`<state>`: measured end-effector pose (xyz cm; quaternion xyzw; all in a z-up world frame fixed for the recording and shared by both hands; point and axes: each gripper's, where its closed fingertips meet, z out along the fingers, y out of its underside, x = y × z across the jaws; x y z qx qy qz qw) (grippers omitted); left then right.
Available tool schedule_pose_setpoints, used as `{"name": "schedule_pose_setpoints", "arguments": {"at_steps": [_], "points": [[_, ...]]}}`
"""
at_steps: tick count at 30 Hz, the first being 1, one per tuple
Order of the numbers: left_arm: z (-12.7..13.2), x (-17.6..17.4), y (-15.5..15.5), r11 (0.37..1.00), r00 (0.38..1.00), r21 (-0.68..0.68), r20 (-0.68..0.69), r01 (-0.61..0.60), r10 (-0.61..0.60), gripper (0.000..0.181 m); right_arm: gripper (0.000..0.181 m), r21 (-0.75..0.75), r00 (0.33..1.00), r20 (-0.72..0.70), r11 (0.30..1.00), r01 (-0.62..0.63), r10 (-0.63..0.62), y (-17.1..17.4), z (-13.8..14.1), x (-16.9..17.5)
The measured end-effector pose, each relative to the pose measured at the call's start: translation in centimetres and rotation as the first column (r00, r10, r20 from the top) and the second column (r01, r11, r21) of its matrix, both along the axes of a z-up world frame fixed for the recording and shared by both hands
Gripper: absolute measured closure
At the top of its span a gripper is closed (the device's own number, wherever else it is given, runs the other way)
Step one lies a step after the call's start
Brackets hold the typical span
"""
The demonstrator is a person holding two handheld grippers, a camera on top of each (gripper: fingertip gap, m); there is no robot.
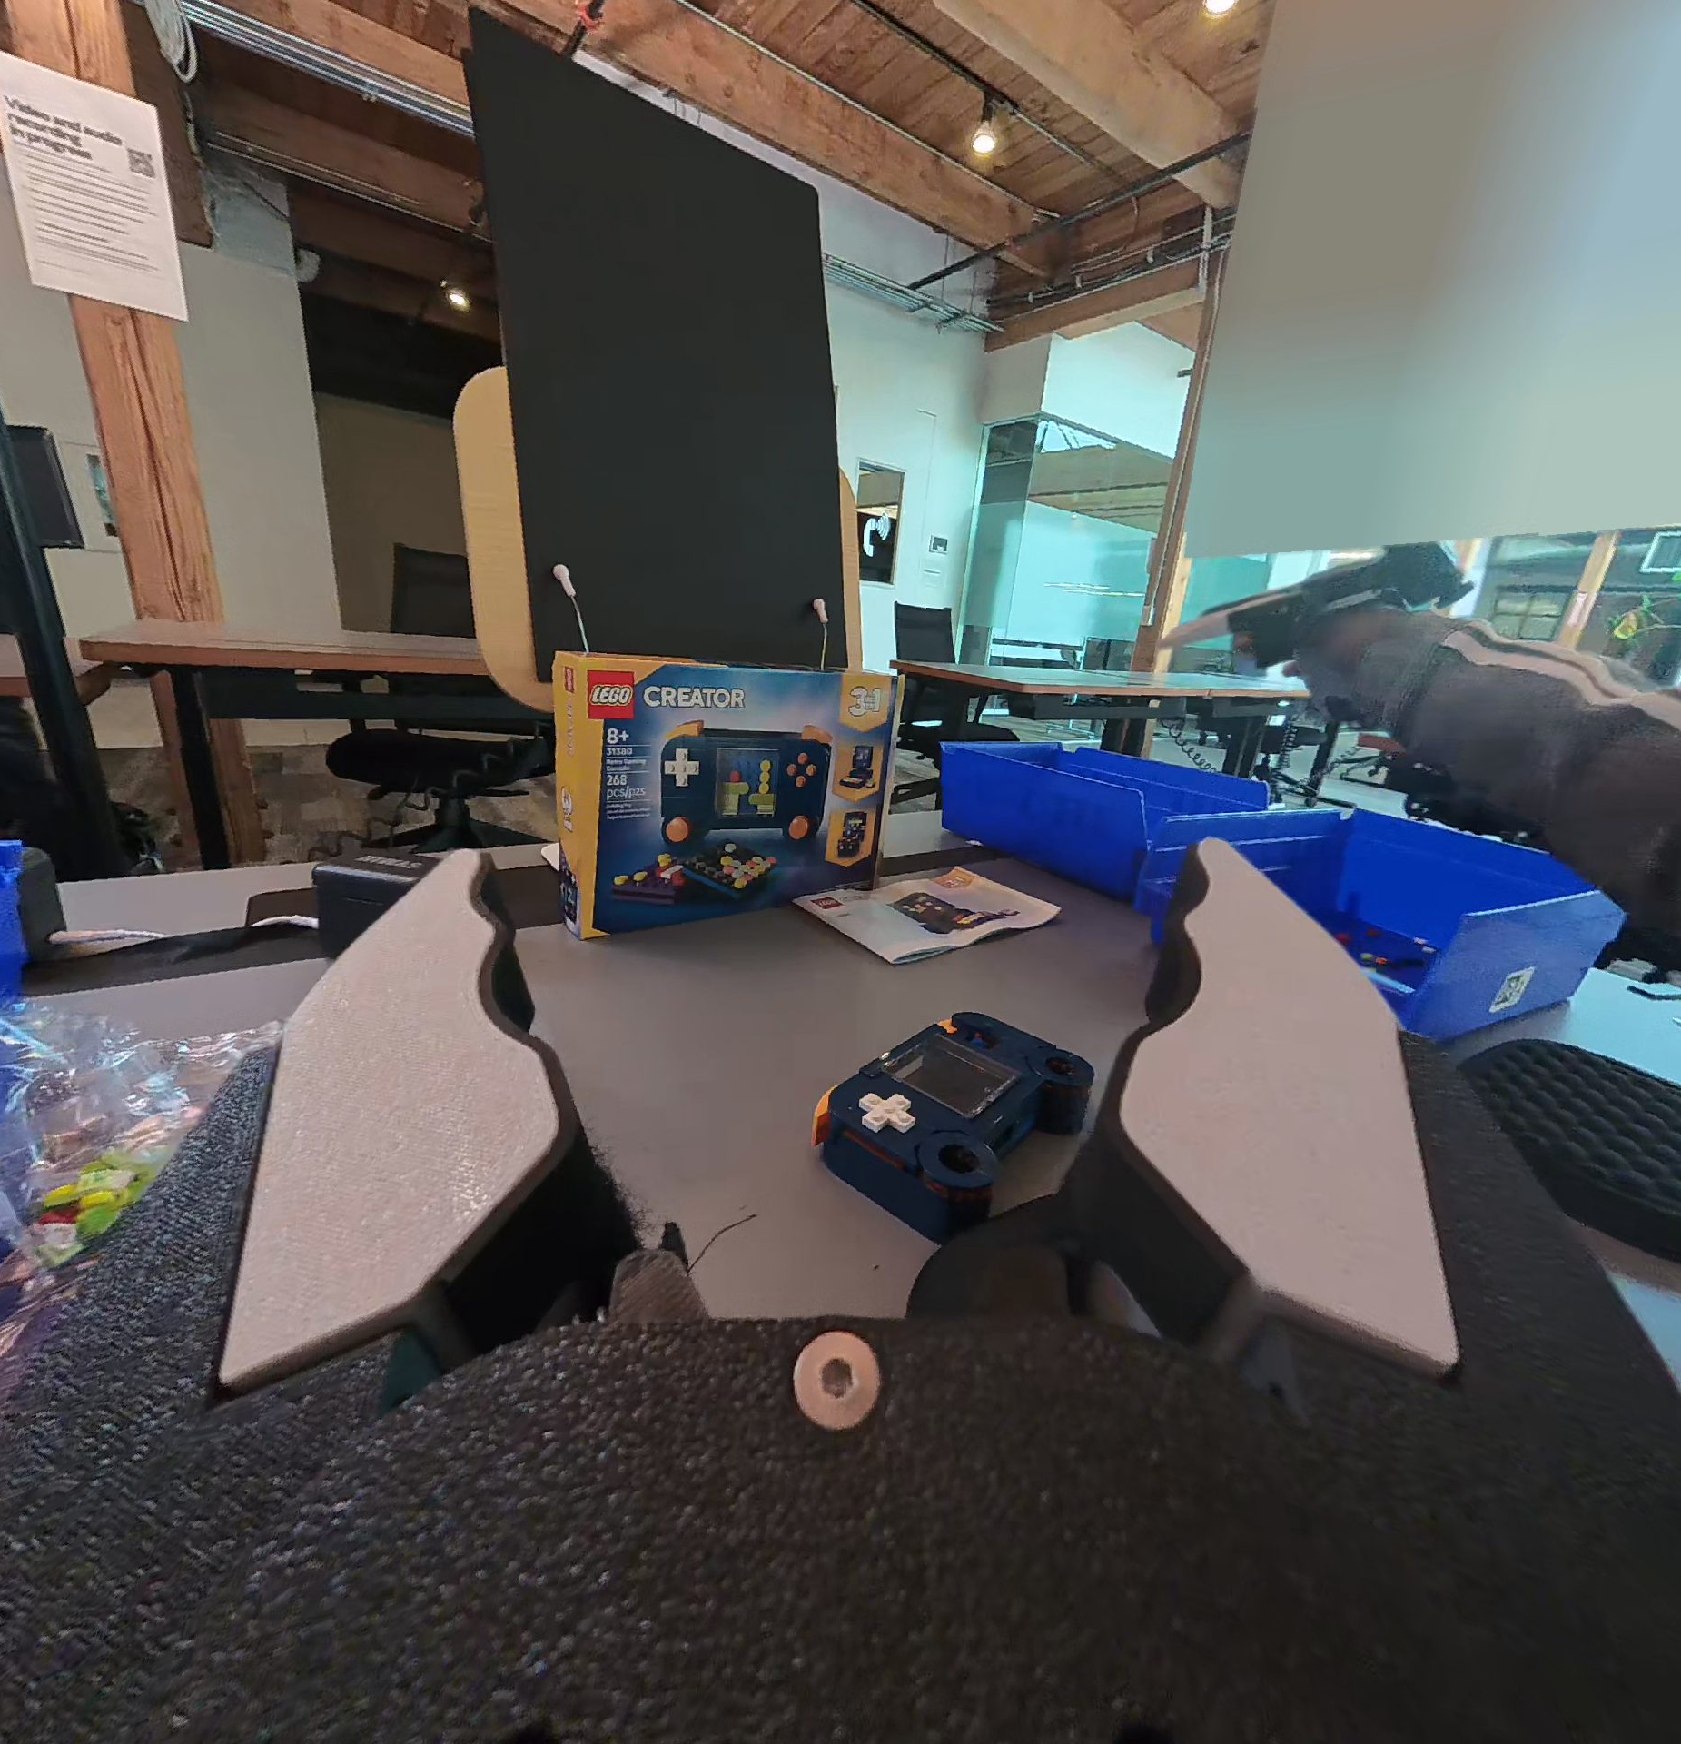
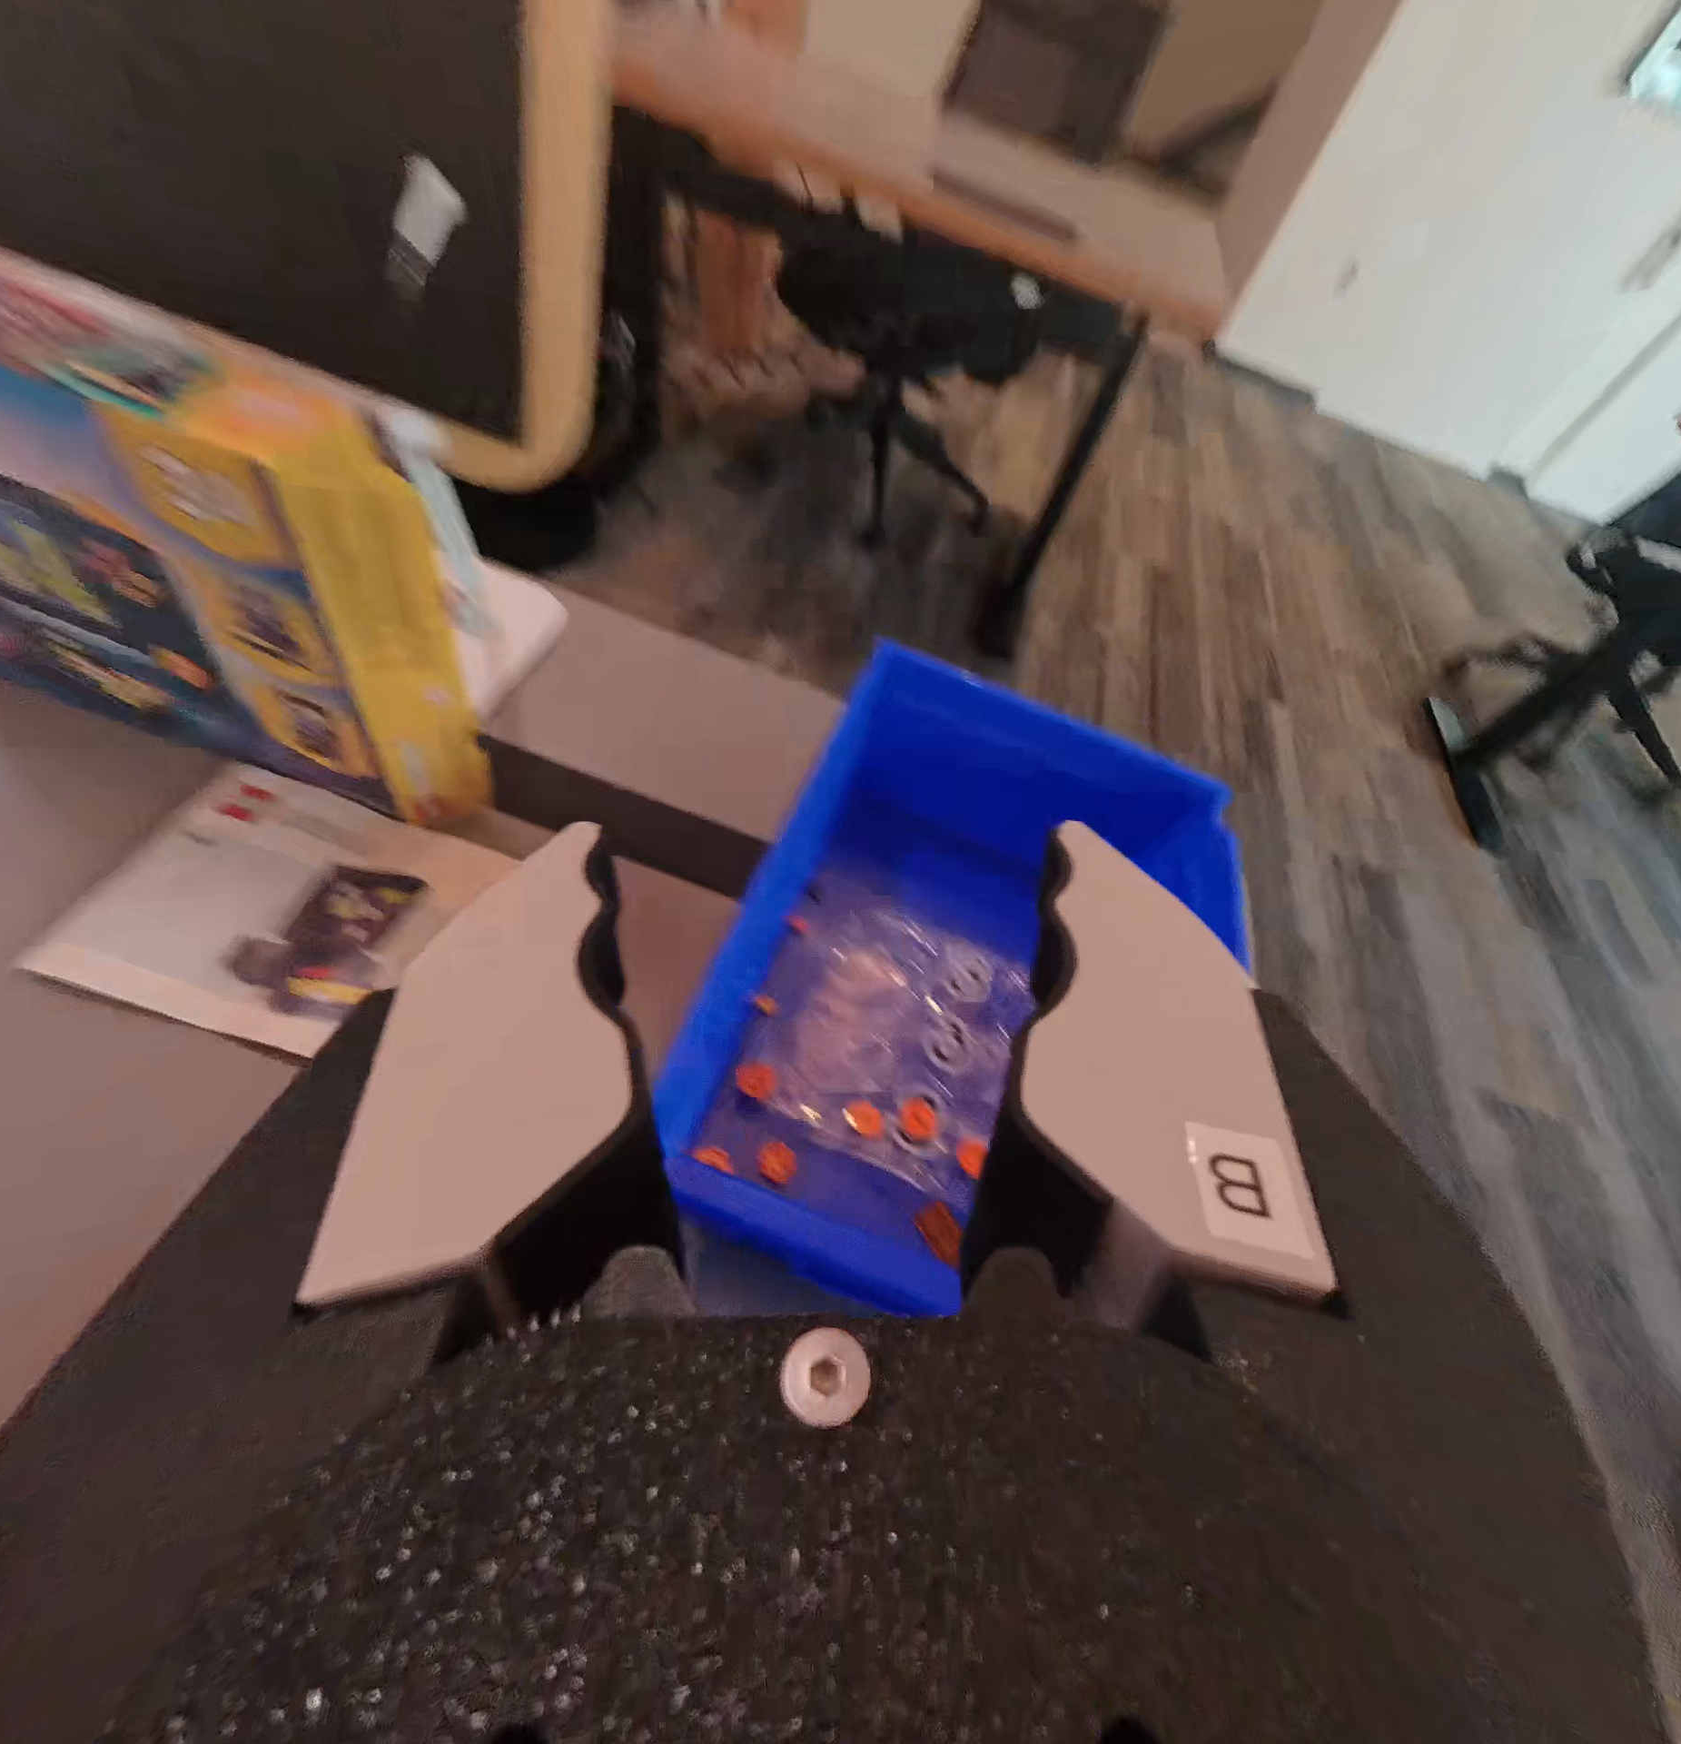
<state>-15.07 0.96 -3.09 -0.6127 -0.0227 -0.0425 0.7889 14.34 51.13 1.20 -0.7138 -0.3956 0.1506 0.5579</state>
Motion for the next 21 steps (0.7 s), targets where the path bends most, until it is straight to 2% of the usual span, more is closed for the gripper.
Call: {"name": "schedule_pose_setpoints", "arguments": {"at_steps": [4, 7, 9, 12, 14, 16, 21], "points": [[-0.1, 0.3, 0.3, 0.999, 0.999, 0.008, 0.012, 0.035, -0.035, 0.045, 0.068, 0.14, 0.958, -0.244, 0.983, -0.12, 0.152, -8.5, 6.4, -2.9], [-0.6, 0.2, 0.9, 1.0, 1.0, -0.007, -0.008, 0.028, -0.028, 0.04, 0.072, 0.339, 0.863, -0.398, 0.924, -0.176, 0.31, -16.9, 10.9, -3.4], [-0.6, 0.1, 1.3, 1.0, 1.0, 0.0, -0.017, 0.017, -0.017, 0.036, 0.078, 0.503, 0.809, -0.447, 0.855, -0.126, 0.382, -22.0, 13.0, -2.3], [-0.6, -0.3, 2.1, 1.0, 1.0, 0.01, -0.022, 0.014, -0.014, 0.036, 0.09, 0.659, 0.797, -0.454, 0.752, -0.001, 0.399, -26.9, 14.3, 0.5], [-0.5, -0.8, 2.8, 1.0, 1.0, 0.026, -0.021, 0.01, -0.01, 0.036, 0.093, 0.698, 0.818, -0.438, 0.714, 0.048, 0.373, -27.8, 14.4, 2.3], [-0.2, -1.4, 3.7, 0.999, 1.0, 0.04, -0.025, -0.001, 0.002, 0.036, 0.095, 0.715, 0.849, -0.41, 0.695, 0.073, 0.333, -27.0, 14.3, 3.7], [0.4, -3.2, 6.3, 0.997, 0.999, 0.074, -0.028, -0.035, 0.037, 0.038, 0.094, 0.678, 0.923, -0.333, 0.729, 0.094, 0.191, -21.2, 13.4, 5.8]]}}
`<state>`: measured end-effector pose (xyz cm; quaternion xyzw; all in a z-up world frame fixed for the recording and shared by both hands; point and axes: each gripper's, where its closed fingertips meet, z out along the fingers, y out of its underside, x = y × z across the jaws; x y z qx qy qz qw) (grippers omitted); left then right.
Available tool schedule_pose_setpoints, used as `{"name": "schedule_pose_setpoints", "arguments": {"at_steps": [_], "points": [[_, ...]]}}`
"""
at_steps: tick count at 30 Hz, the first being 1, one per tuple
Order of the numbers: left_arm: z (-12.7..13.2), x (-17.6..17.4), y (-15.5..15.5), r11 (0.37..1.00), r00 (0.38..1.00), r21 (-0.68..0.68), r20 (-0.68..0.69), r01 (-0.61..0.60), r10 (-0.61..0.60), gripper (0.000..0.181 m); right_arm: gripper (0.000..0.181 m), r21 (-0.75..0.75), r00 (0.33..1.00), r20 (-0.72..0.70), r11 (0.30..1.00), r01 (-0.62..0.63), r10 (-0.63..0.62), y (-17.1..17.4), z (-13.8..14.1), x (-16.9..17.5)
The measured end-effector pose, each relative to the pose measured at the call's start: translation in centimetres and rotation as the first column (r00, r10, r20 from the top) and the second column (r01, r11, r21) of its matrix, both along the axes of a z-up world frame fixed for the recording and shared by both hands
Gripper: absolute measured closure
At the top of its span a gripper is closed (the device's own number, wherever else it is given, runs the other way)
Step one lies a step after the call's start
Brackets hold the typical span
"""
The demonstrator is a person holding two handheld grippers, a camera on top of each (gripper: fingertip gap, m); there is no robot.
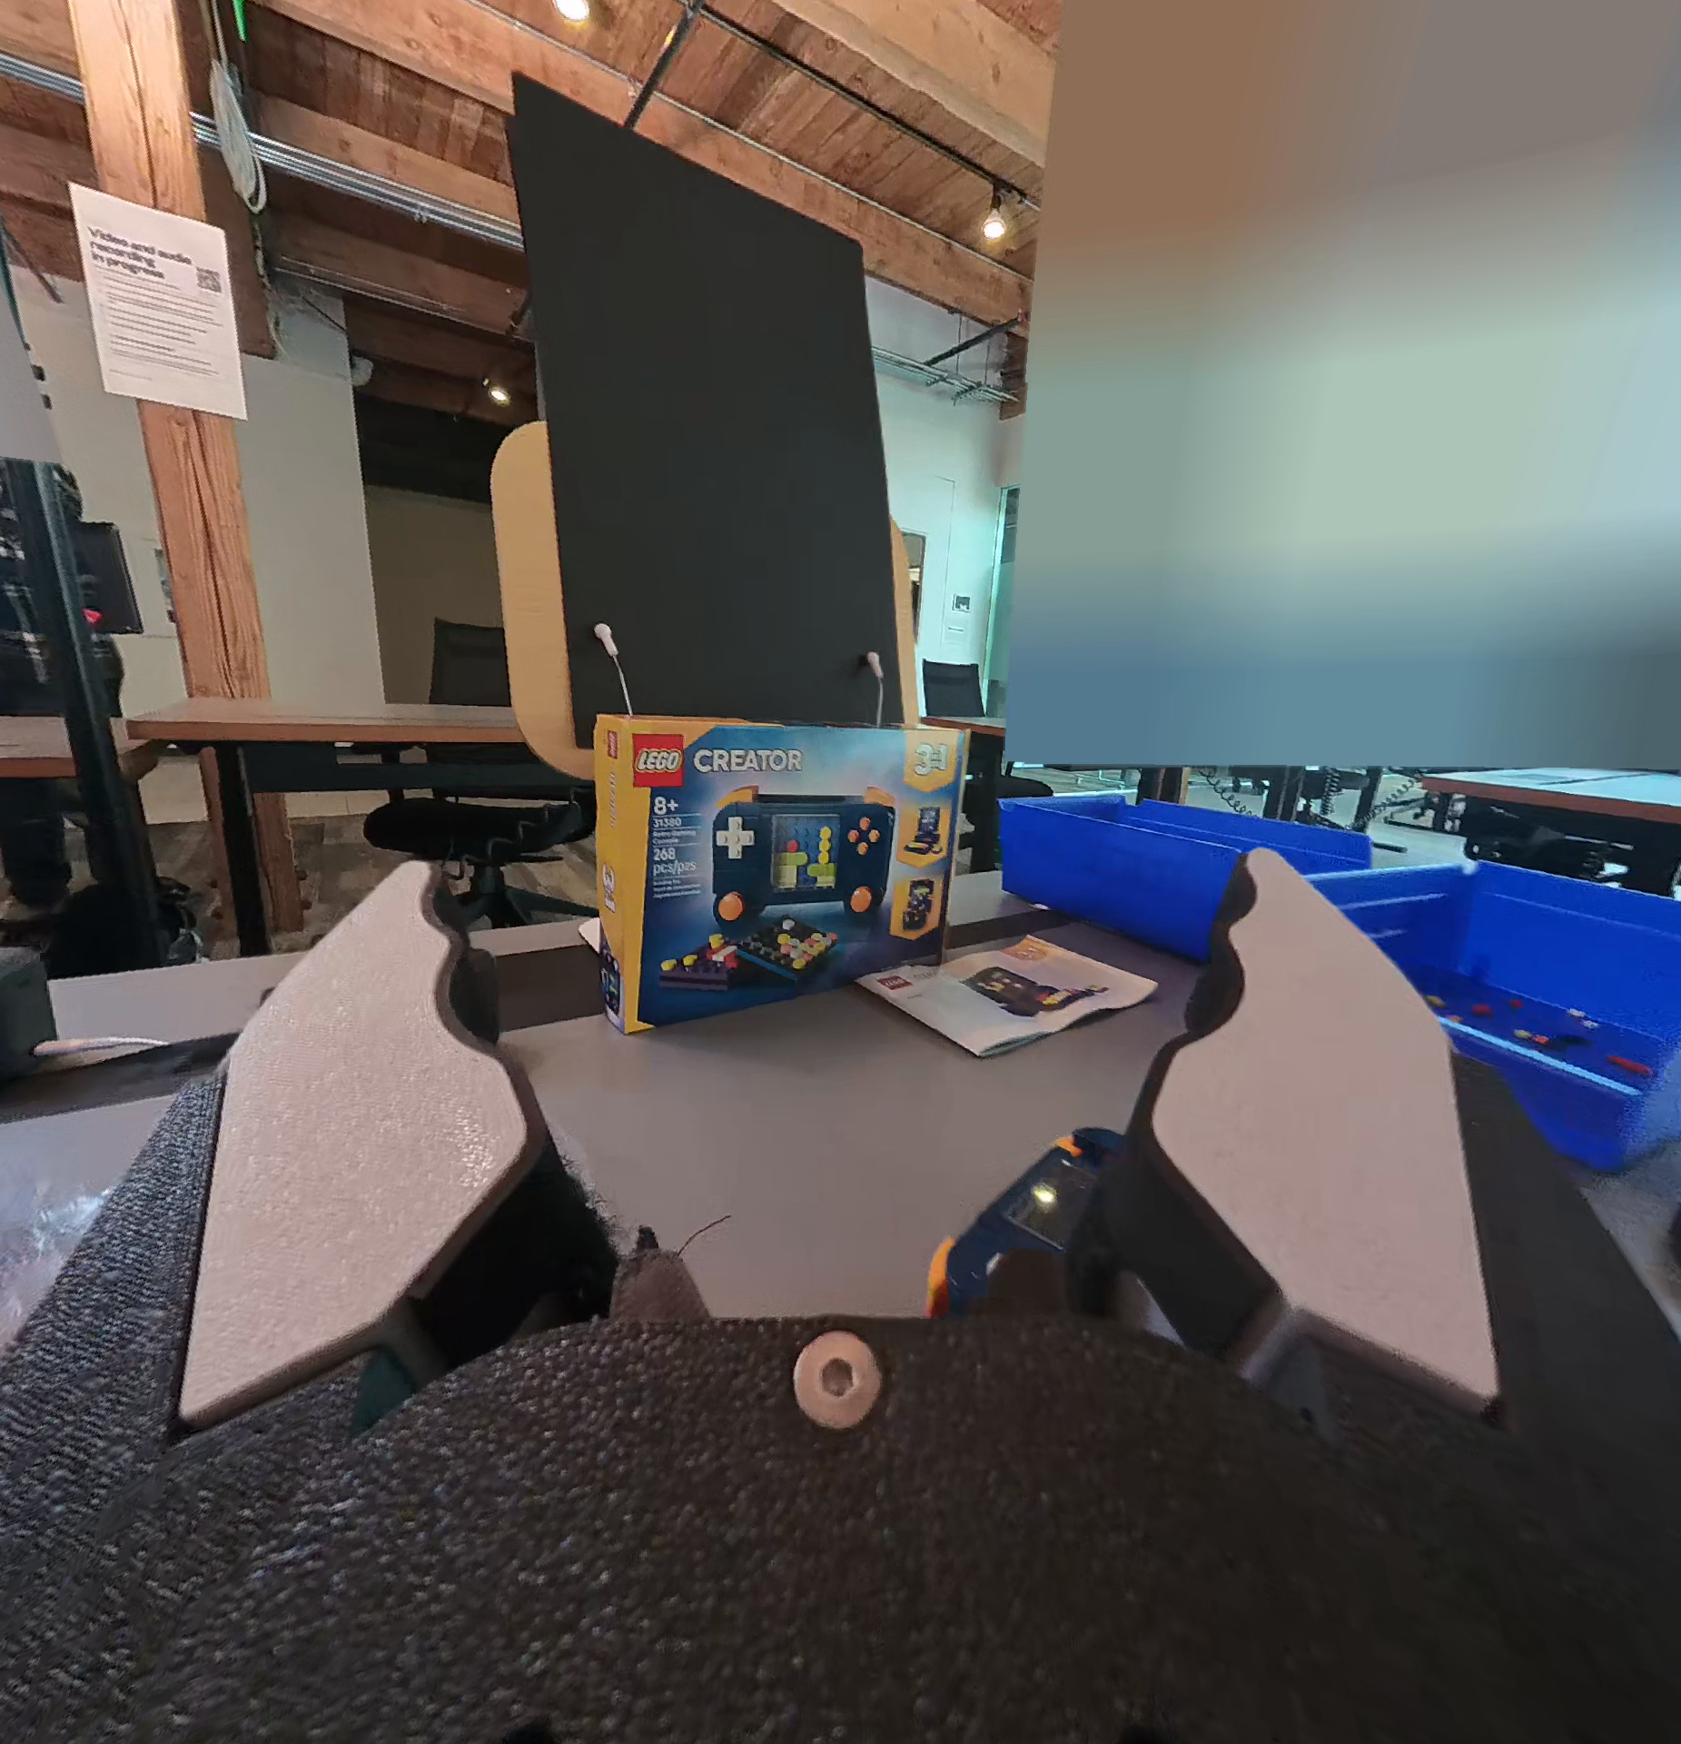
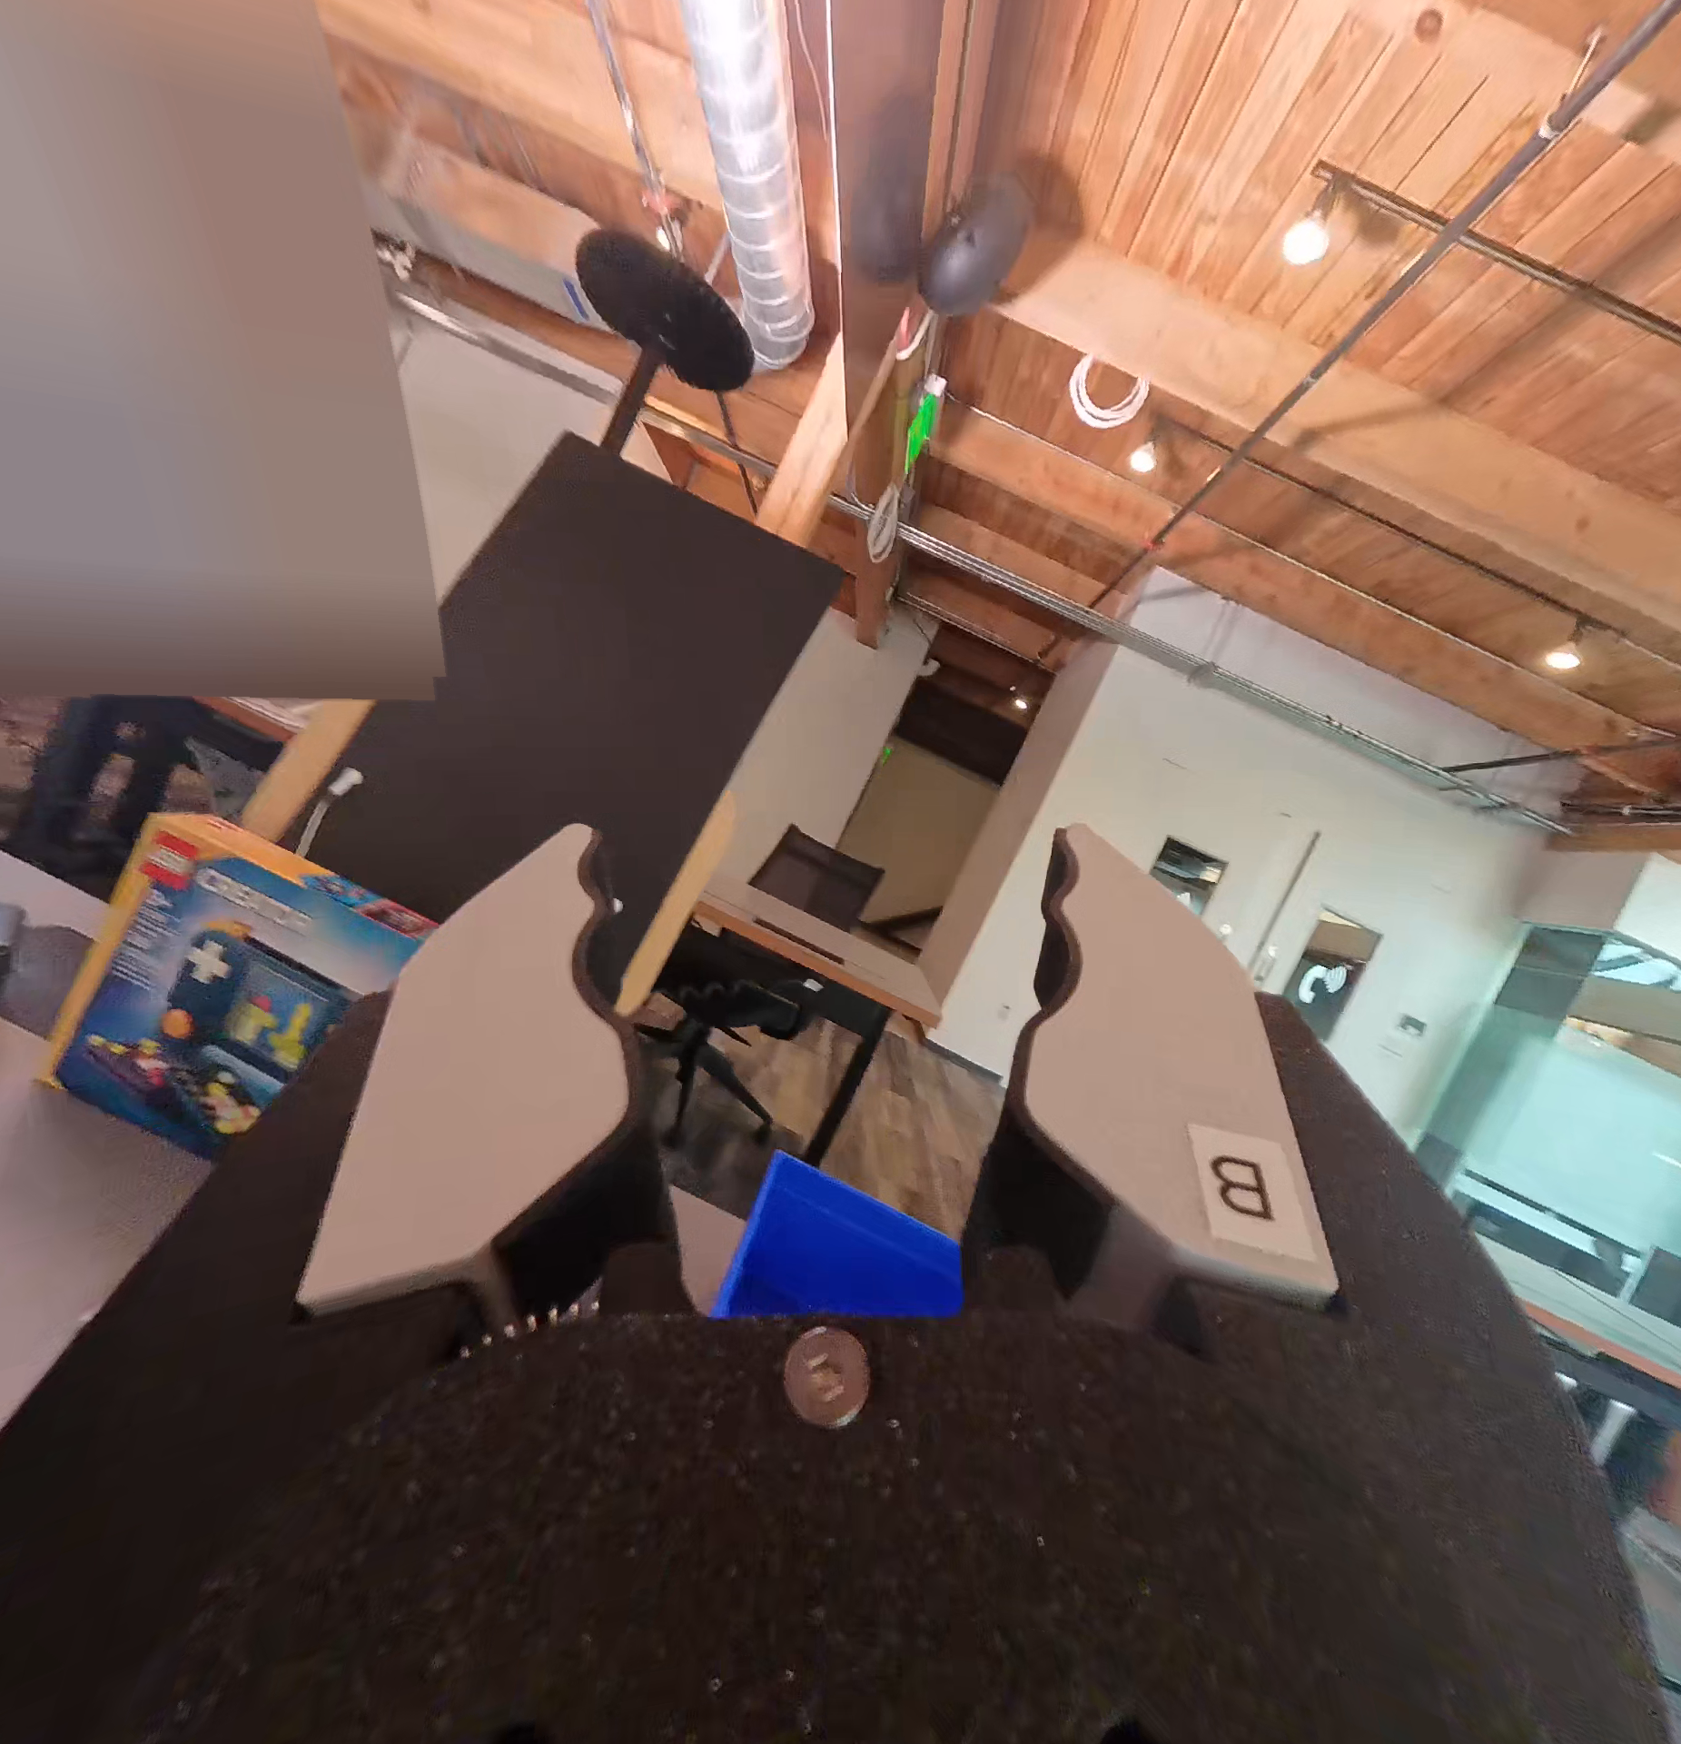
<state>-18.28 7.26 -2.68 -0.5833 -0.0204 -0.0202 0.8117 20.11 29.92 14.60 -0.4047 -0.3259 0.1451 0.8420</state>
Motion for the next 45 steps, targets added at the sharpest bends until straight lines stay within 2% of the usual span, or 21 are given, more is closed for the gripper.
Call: {"name": "schedule_pose_setpoints", "arguments": {"at_steps": [3, 6, 8, 11, 14, 15, 18, 20, 23, 26, 28, 30, 33, 36, 37, 38, 40, 42, 45], "points": [[0.0, -1.1, 1.3, 1.0, 1.0, 0.014, 0.005, -0.022, 0.022, 0.04, 0.096, -0.003, 0.998, 0.045, 0.999, 0.048, -0.048, 2.6, -0.8, -0.1], [-0.6, -1.6, 2.6, 1.0, 1.0, 0.002, 0.023, -0.016, 0.016, 0.04, 0.096, -0.037, 0.996, 0.078, 0.998, 0.041, -0.038, 4.4, -2.1, -1.4], [-1.0, -1.7, 3.1, 1.0, 1.0, -0.011, 0.024, -0.005, 0.006, 0.04, 0.096, -0.049, 0.994, 0.104, 0.998, 0.033, -0.028, 4.9, -3.0, -2.5], [-1.1, -1.5, 2.8, 1.0, 0.999, 0.008, 0.043, 0.018, -0.019, 0.05, 0.095, -0.087, 0.989, 0.146, 0.996, 0.008, 0.005, 4.7, -4.3, -4.1], [-0.9, -1.2, 2.1, 0.998, 0.995, 0.013, 0.08, 0.059, -0.06, 0.052, 0.092, -0.104, 0.982, 0.178, 0.994, -0.038, 0.057, 2.6, -4.5, -5.3], [-0.8, -1.0, 1.9, 0.997, 0.994, 0.014, 0.084, 0.071, -0.072, 0.051, 0.09, -0.072, 0.983, 0.171, 0.996, -0.051, 0.063, 1.3, -4.0, -5.4], [-0.8, 0.4, 1.2, 0.992, 0.988, 0.005, 0.087, 0.126, -0.126, 0.049, 0.101, 0.127, 0.993, 0.098, 0.989, -0.08, 0.068, -3.9, -1.7, -5.4], [-1.1, 1.8, 0.8, 0.986, 0.984, -0.009, 0.074, 0.164, -0.163, 0.048, 0.104, 0.164, 0.993, 0.054, 0.98, -0.116, 0.109, -7.1, -1.7, -6.0], [-1.6, 3.6, -0.1, 0.979, 0.977, -0.032, 0.066, 0.204, -0.201, 0.051, 0.105, 0.144, 0.981, 0.05, 0.971, -0.193, 0.187, -10.6, -4.0, -8.2], [-2.1, 4.9, -1.2, 0.969, 0.969, -0.053, 0.076, 0.241, -0.236, 0.054, 0.105, 0.063, 0.948, 0.082, 0.948, -0.313, 0.308, -13.0, -7.9, -11.7], [-2.4, 5.7, -2.0, 0.961, 0.963, -0.075, 0.075, 0.264, -0.259, 0.057, 0.101, -0.028, 0.897, 0.171, 0.912, -0.409, 0.407, -14.2, -11.0, -14.7], [-2.9, 6.2, -2.8, 0.958, 0.962, -0.097, 0.065, 0.27, -0.264, 0.058, 0.095, -0.148, 0.807, 0.27, 0.851, -0.505, 0.526, -15.3, -14.2, -17.6], [-3.8, 6.6, -3.6, 0.954, 0.961, -0.123, 0.056, 0.275, -0.27, 0.071, 0.093, -0.393, 0.571, 0.368, 0.679, -0.62, 0.734, -17.6, -19.3, -21.2], [-4.9, 7.7, -4.1, 0.929, 0.941, -0.158, 0.018, 0.335, -0.337, 0.111, 0.114, -0.576, 0.333, 0.4, 0.517, -0.633, 0.854, -19.0, -23.5, -23.2], [-5.2, 8.1, -4.1, 0.919, 0.932, -0.164, 0.022, 0.359, -0.361, 0.119, 0.136, -0.637, 0.25, 0.415, 0.476, -0.606, 0.875, -19.2, -25.0, -23.5], [-5.7, 8.2, -3.9, 0.91, 0.927, -0.18, 0.04, 0.374, -0.373, 0.123, 0.143, -0.68, 0.199, 0.42, 0.452, -0.577, 0.885, -19.1, -26.2, -24.0], [-6.8, 8.4, -3.4, 0.892, 0.92, -0.23, 0.063, 0.39, -0.386, 0.136, 0.148, -0.707, 0.177, 0.447, 0.467, -0.53, 0.877, -17.9, -27.9, -25.1], [-8.4, 8.1, -2.3, 0.873, 0.925, -0.309, 0.074, 0.376, -0.372, 0.13, 0.139, -0.708, 0.163, 0.454, 0.466, -0.531, 0.876, -17.3, -29.0, -26.5], [-11.4, 8.3, -0.3, 0.789, 0.912, -0.486, 0.043, 0.377, -0.409, 0.122, 0.133, -0.764, 0.067, 0.409, 0.381, -0.521, 0.91, -17.8, -30.3, -28.5]]}}
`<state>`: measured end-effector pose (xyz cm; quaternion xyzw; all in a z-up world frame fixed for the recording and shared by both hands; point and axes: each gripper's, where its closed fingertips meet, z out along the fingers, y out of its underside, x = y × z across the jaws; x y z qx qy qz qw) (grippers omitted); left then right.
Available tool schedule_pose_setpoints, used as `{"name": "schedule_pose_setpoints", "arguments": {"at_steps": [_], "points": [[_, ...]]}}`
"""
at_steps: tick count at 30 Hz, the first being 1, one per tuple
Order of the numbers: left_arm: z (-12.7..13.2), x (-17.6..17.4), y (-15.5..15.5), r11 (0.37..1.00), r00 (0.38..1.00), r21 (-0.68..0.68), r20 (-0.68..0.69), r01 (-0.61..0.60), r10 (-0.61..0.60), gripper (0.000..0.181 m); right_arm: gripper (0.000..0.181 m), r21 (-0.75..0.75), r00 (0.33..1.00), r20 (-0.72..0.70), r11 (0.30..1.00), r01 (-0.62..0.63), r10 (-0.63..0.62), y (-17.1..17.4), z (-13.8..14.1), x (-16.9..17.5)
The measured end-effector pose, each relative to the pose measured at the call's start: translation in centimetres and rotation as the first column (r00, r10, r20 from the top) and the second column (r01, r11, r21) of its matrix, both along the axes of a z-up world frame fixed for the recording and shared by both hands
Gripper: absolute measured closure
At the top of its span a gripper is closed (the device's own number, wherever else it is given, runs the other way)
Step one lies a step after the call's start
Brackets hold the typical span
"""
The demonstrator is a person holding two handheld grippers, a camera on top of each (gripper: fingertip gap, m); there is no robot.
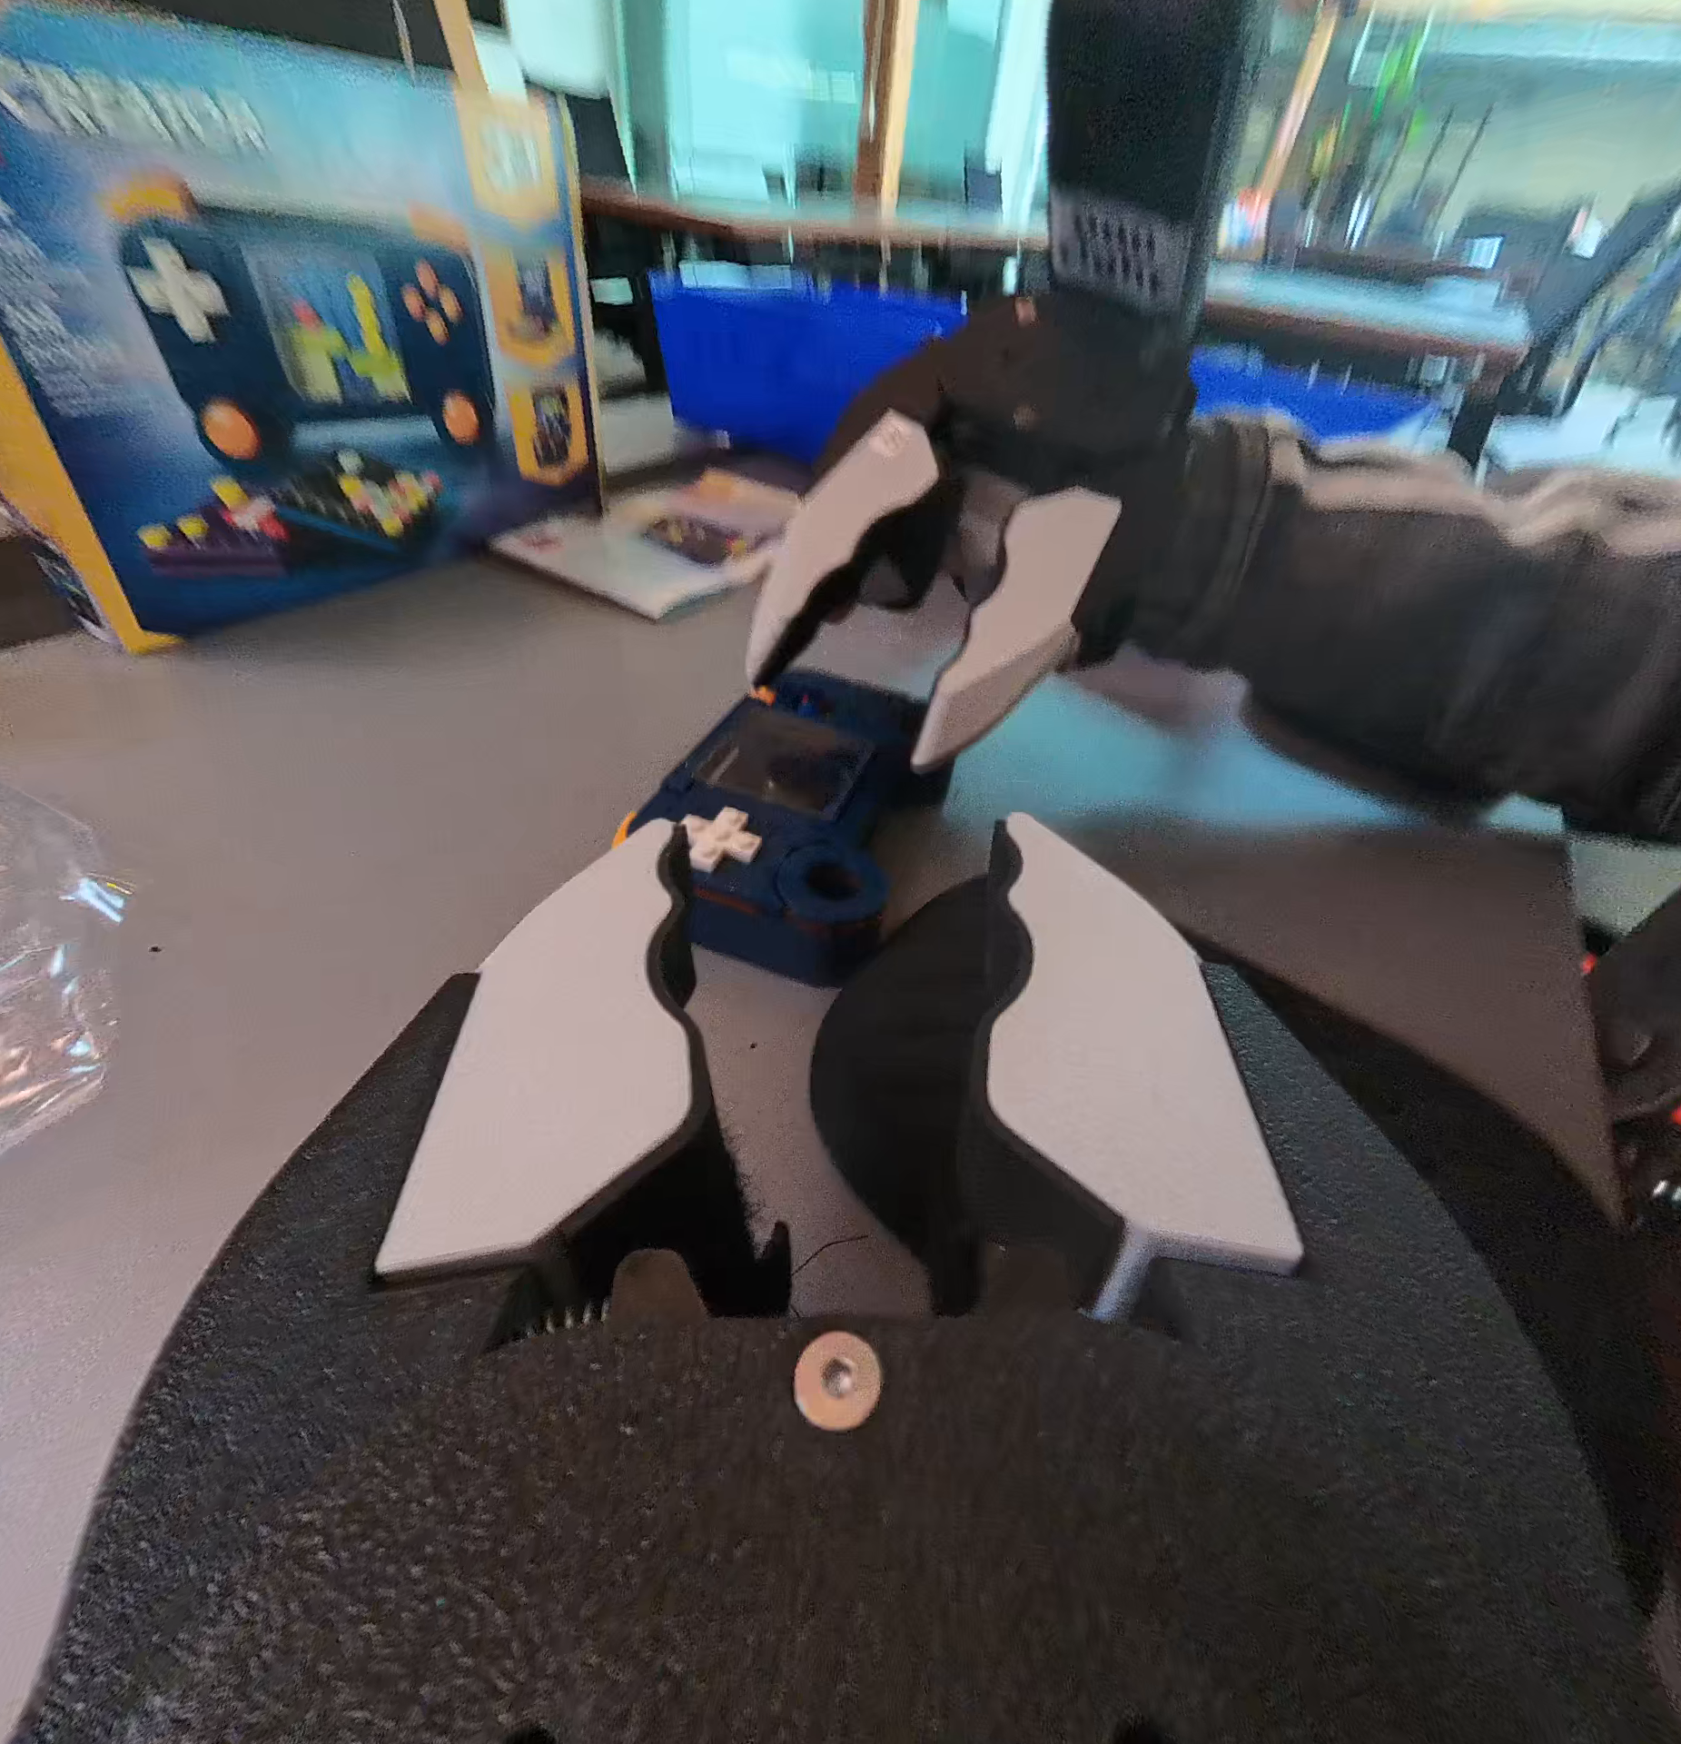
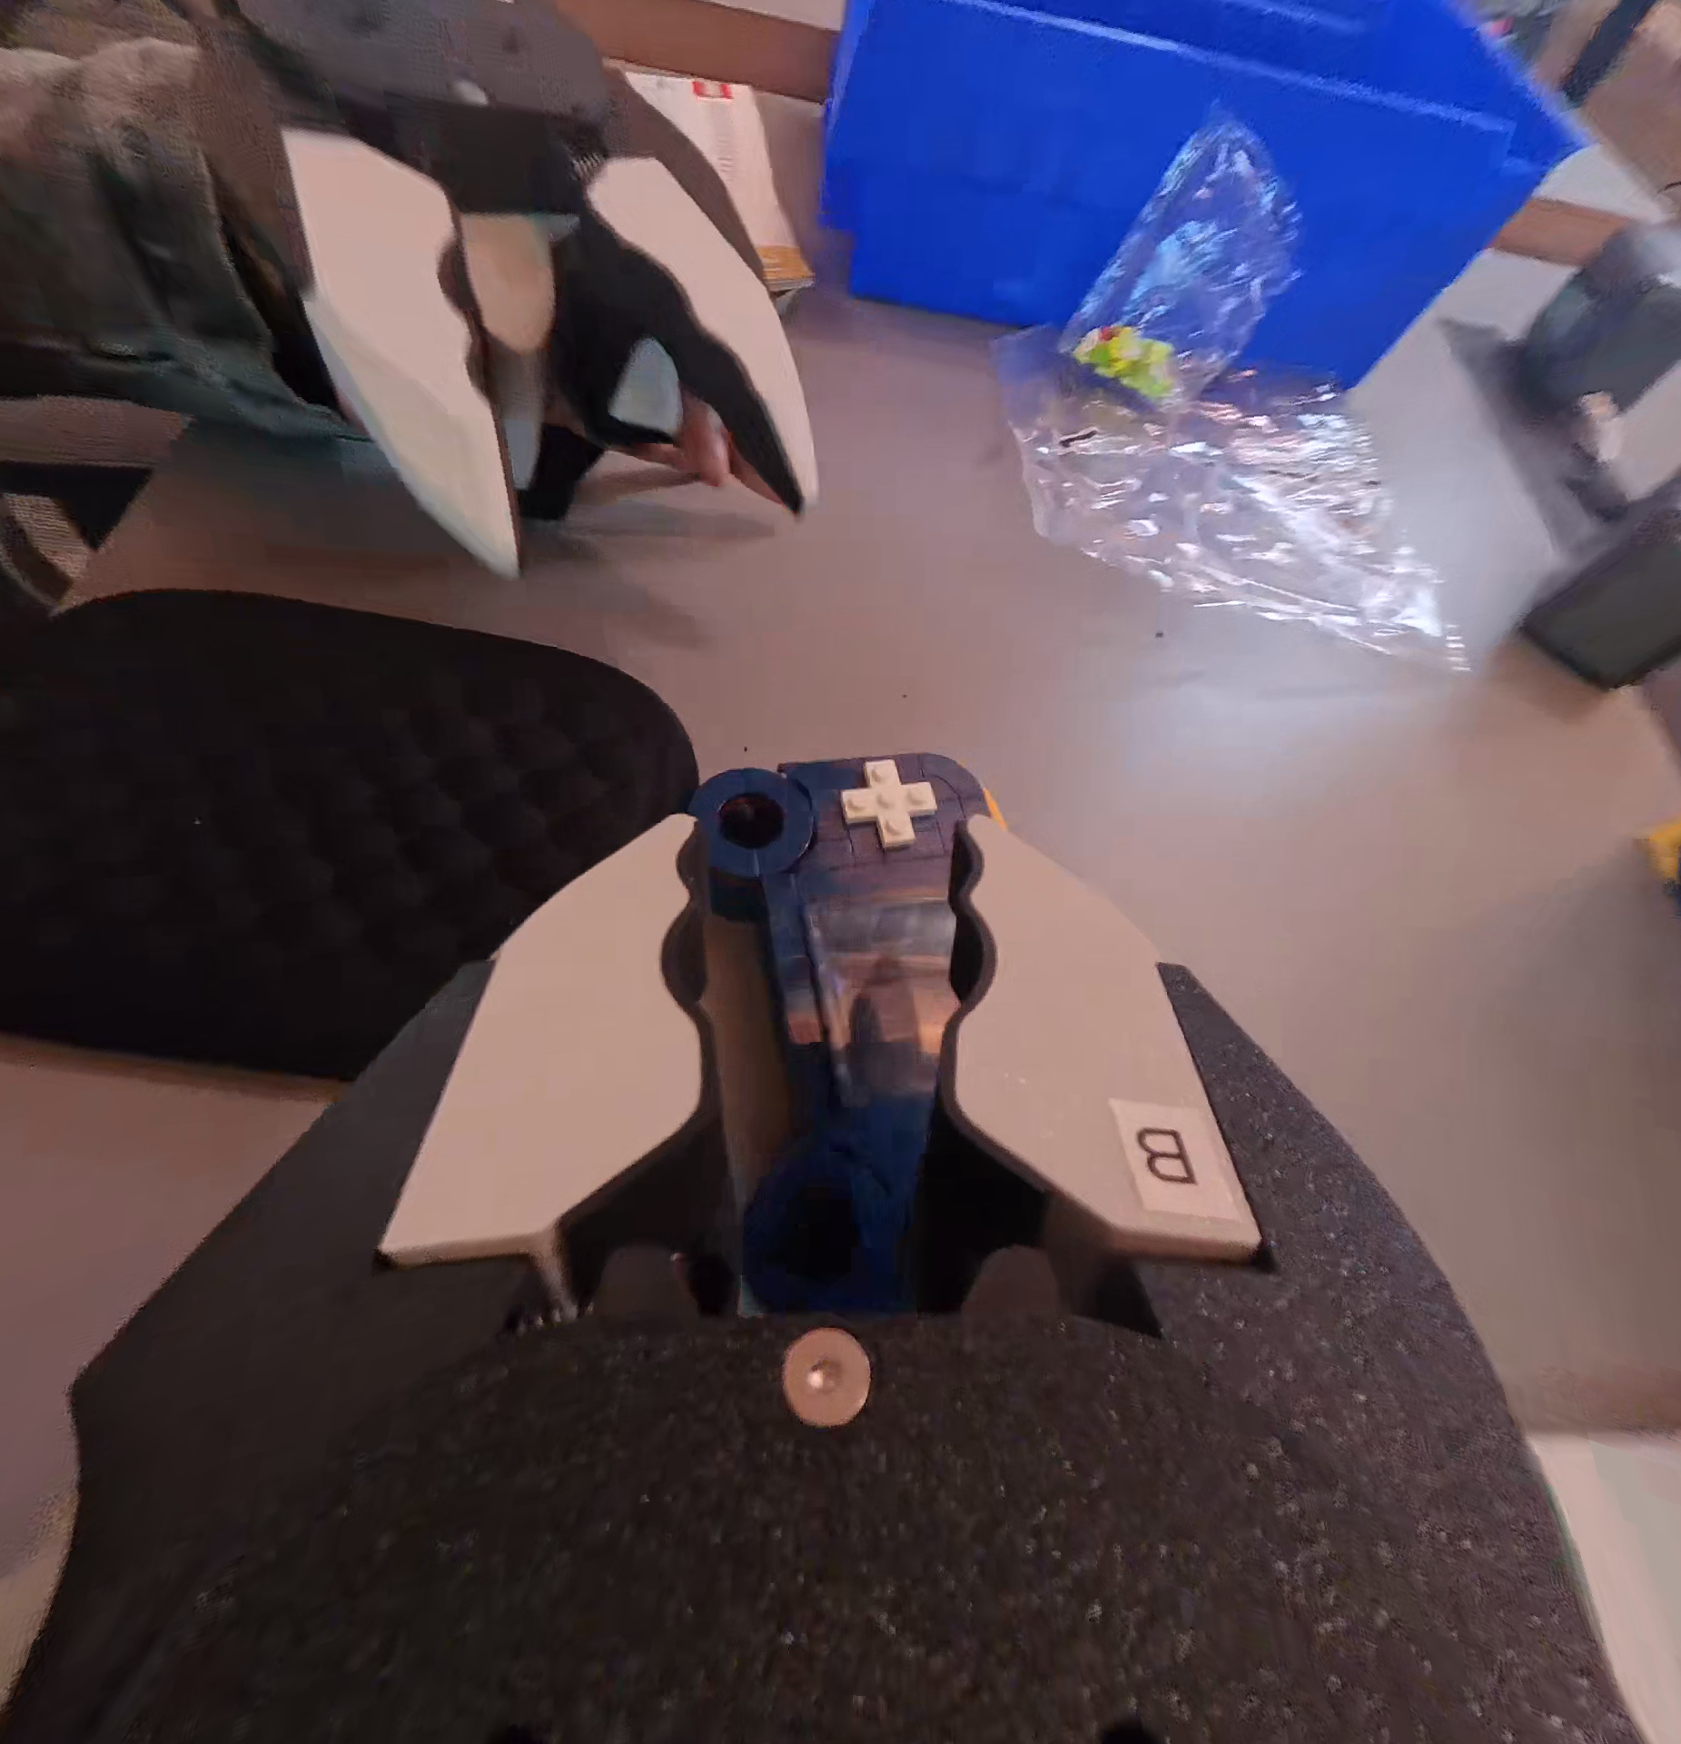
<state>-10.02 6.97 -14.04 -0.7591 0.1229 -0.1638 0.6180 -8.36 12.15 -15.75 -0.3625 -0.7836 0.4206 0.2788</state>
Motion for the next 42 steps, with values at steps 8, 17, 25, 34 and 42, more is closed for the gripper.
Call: {"name": "schedule_pose_setpoints", "arguments": {"at_steps": [8, 17, 25, 34, 42], "points": [[-3.3, 0.0, 4.0, 0.973, 0.984, -0.203, -0.118, 0.108, -0.134, 0.146, 0.144, -0.05, 0.984, 0.155, 0.995, -0.082, 0.089, -0.1, -2.9, -3.4], [-5.0, -0.1, 4.4, 0.958, 0.971, -0.282, -0.206, 0.06, -0.121, 0.178, 0.157, -0.033, 0.988, 0.117, 0.995, -0.093, 0.097, -0.3, -3.3, -3.5], [-5.0, -0.1, 4.3, 0.959, 0.969, -0.278, -0.214, 0.056, -0.119, 0.178, 0.158, 0.055, 0.991, 0.057, 0.991, -0.12, 0.117, -0.3, -3.3, -3.5], [-5.1, -0.3, 4.5, 0.964, 0.967, -0.266, -0.238, 0.023, -0.089, 0.181, 0.159, 0.122, 1.0, 0.001, 0.993, -0.006, 0.005, 0.3, -3.2, -3.5], [-5.1, 0.0, 4.7, 0.967, 0.963, -0.254, -0.259, 0.013, -0.081, 0.181, 0.181, 0.051, 0.989, -0.122, 0.995, 0.09, -0.084, 1.0, -2.6, -4.0]]}}
